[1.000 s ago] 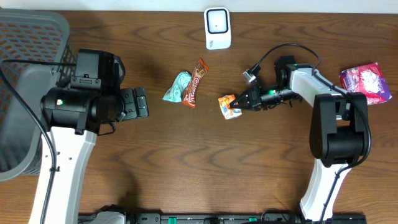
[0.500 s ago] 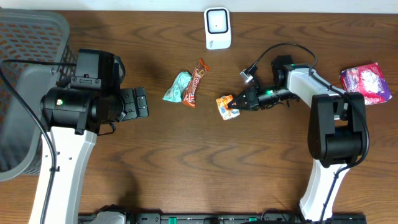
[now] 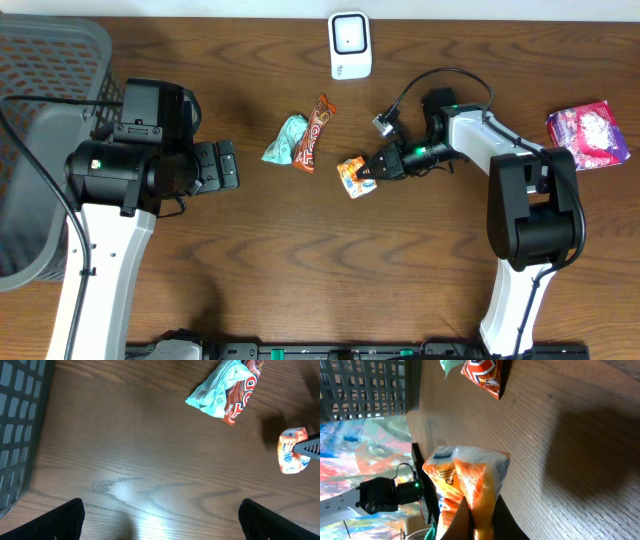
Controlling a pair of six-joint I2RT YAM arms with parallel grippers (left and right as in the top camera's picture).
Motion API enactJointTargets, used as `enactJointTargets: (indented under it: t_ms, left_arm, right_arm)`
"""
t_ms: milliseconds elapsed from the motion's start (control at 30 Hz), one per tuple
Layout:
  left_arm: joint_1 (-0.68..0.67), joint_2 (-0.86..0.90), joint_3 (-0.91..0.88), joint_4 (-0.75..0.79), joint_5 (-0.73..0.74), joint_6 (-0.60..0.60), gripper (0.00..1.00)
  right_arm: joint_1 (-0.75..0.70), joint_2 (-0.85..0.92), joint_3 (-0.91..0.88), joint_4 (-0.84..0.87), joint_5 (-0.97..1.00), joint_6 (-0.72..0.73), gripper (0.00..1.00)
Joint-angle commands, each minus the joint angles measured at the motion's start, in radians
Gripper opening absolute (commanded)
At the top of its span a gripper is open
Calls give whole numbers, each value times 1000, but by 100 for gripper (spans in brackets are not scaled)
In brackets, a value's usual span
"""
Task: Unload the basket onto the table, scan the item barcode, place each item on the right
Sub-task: 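Lift the orange tissue pack and pull it right, away from the snacks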
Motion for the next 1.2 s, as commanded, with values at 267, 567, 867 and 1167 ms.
enactJointTargets:
  t_ms: [267,567,867,1167]
  left_arm:
    - [5,3,5,-3,-9,-5,98]
    - [5,3,5,-3,-9,-6,98]
    - [5,3,5,-3,-9,-6,98]
    - [5,3,5,-3,-9,-6,98]
  right_arm:
    - [9,6,-3,3,1,-20,1]
    - [9,6,-3,6,5,-20,1]
    - [11,6,-3,6,23,-20,1]
    - [45,6,-3,21,51,-19,1]
